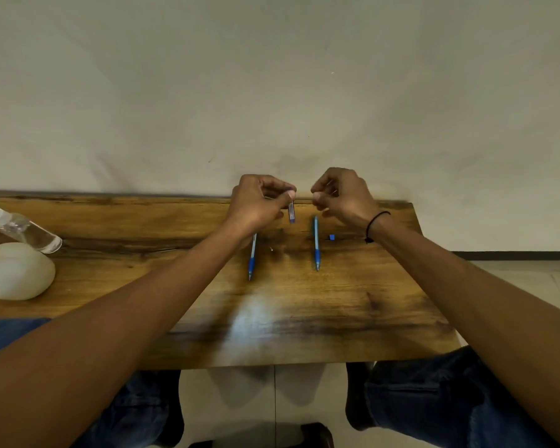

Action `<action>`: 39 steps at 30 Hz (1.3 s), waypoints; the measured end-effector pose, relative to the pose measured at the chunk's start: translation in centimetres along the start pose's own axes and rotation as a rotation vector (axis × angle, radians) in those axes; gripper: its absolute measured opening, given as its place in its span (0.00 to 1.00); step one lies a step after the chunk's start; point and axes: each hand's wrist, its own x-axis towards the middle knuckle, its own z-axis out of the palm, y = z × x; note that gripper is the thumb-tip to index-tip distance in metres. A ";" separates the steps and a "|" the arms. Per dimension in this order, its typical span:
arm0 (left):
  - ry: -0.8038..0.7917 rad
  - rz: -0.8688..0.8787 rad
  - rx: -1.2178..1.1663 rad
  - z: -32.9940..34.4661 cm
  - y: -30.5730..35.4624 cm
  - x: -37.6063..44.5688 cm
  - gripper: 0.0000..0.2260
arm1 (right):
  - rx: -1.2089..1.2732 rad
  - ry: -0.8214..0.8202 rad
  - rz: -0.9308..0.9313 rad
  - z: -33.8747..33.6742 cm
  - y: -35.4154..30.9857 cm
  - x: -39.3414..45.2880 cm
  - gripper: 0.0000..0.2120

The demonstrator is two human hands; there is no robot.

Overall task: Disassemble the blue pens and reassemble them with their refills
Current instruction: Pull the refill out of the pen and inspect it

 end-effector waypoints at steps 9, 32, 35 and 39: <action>0.087 0.072 -0.228 -1.5 3.9 -0.2 0.08 | 0.460 -0.030 -0.108 0.8 -4.7 -3.0 0.11; -0.124 0.030 -1.415 -2.2 7.3 -2.5 0.50 | 0.325 -0.093 -0.579 -4.0 -10.7 -3.6 0.12; -0.148 0.046 -1.411 -2.2 7.5 -2.5 0.50 | 0.288 -0.122 -0.585 -3.8 -10.8 -3.7 0.09; -0.150 0.045 -1.407 -2.0 7.7 -2.5 0.50 | 0.295 -0.109 -0.567 -4.0 -10.8 -3.6 0.10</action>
